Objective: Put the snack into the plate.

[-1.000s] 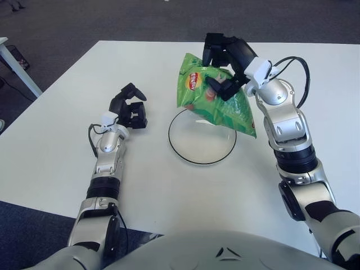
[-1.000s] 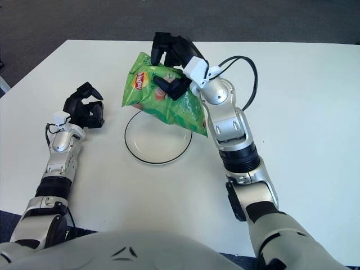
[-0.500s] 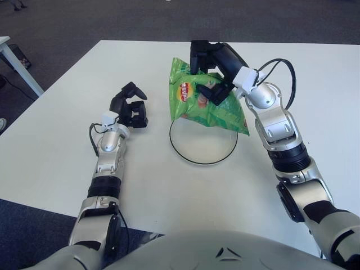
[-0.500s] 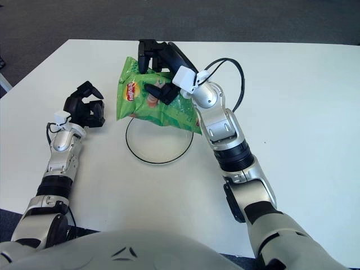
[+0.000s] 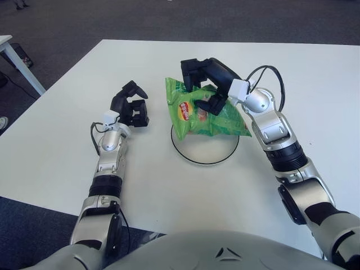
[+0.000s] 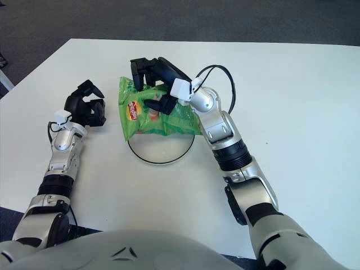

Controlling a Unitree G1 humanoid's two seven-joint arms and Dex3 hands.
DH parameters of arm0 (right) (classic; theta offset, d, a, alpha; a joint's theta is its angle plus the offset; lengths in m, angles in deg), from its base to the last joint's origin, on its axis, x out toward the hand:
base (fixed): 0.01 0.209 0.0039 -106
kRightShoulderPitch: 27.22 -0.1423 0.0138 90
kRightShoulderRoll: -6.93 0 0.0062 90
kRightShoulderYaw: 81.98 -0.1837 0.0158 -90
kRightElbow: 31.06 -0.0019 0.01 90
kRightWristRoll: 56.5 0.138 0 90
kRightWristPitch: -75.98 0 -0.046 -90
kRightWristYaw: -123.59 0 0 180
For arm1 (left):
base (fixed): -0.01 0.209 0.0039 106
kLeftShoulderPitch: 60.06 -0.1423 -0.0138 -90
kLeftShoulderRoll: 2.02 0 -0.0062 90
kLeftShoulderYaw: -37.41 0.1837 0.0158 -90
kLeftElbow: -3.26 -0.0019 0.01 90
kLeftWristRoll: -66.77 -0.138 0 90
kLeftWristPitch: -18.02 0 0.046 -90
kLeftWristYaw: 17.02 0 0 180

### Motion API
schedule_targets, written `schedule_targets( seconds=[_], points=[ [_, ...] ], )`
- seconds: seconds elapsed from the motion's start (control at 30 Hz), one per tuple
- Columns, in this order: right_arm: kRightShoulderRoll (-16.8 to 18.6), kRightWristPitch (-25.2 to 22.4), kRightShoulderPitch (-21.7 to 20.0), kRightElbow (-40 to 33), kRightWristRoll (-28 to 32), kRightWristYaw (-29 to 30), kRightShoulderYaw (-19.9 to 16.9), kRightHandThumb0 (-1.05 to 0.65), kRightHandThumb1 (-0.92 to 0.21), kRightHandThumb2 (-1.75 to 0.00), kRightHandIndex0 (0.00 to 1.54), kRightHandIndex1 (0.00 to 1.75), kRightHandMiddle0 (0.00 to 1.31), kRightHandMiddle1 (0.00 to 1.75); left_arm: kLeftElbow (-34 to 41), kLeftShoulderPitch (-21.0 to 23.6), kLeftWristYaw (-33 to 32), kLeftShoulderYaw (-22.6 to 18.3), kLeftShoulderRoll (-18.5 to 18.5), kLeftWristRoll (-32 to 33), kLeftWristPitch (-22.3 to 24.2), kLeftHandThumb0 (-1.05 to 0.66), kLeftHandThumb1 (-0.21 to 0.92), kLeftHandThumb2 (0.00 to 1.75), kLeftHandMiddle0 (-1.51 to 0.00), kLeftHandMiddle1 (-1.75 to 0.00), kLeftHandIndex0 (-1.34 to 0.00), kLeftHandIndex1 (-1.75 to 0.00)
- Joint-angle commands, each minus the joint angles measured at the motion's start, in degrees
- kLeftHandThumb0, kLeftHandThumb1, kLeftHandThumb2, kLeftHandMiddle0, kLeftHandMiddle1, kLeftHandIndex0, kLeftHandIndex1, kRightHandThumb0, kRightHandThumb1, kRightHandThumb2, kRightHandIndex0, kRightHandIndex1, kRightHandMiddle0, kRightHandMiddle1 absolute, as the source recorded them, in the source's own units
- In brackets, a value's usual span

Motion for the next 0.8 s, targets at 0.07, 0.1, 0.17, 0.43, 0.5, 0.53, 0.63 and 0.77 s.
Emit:
schedule_targets(
  seconds=[0.07, 0.1, 0.17, 0.43, 0.5, 0.53, 0.63, 0.77],
  points=[
    [-1.39, -0.16, -0.35, 0.5, 2.1, -4.66, -0.32, -0.01, 0.09, -1.75, 0.91, 1.74, 0.71, 1.69, -7.73, -11.13, -1.04, 0.65, 4.9, -0.18, -0.49, -0.5, 0.26, 1.39, -1.38, -1.75, -0.66, -1.75],
    [-1.59, -0.01, -0.38, 0.47, 2.06, -5.01, -0.39, -0.01, 0.09, -1.75, 0.91, 1.74, 0.72, 1.68, -7.66, -11.15, -1.03, 0.65, 4.87, -0.16, -0.36, -0.5, 0.26, 1.39, -1.38, -1.75, -0.66, -1.75],
    [-1.83, 0.3, -0.38, 0.48, 1.94, -5.52, -0.55, -0.01, 0.09, -1.75, 0.91, 1.74, 0.73, 1.67, -7.64, -11.15, -1.03, 0.63, 4.84, -0.14, -0.26, -0.5, 0.26, 1.39, -1.38, -1.75, -0.66, -1.75],
    [-2.97, 1.63, -0.96, 0.73, 0.65, -6.57, -0.83, -0.48, -0.15, -1.49, 1.05, 1.75, 0.73, 1.72, -7.56, -11.12, -0.63, 0.4, 4.54, 0.24, 0.12, -0.5, 0.27, 1.38, -1.37, -1.75, -0.66, -1.75],
    [-3.25, 0.49, -1.06, 0.41, 1.19, -7.38, -1.05, -0.51, -0.19, -1.44, 1.03, 1.75, 0.71, 1.72, -7.61, -11.09, -0.61, 0.37, 4.55, 0.26, 0.11, -0.5, 0.27, 1.38, -1.37, -1.75, -0.66, -1.75],
    [-3.31, -0.17, -1.12, 0.25, 1.46, -7.72, -1.12, -0.5, -0.22, -1.4, 0.99, 1.75, 0.69, 1.72, -7.66, -11.06, -0.56, 0.32, 4.52, 0.29, 0.1, -0.5, 0.27, 1.38, -1.37, -1.75, -0.66, -1.75],
    [-3.32, -2.76, -1.21, -0.45, 2.79, -8.77, -1.78, -0.49, -0.28, -1.31, 0.9, 1.75, 0.65, 1.7, -7.67, -11.04, -0.34, 0.28, 4.44, 0.42, 0.21, -0.5, 0.27, 1.38, -1.37, -1.75, -0.66, -1.75],
    [-4.81, -8.74, -2.52, -2.54, 4.48, -12.81, -2.05, -0.46, -0.35, -1.11, 0.39, 1.75, 0.35, 1.71, -7.7, -11.02, 0.0, 0.28, 4.19, 0.5, 0.4, -0.5, 0.27, 1.38, -1.37, -1.75, -0.66, -1.75]
  ],
)
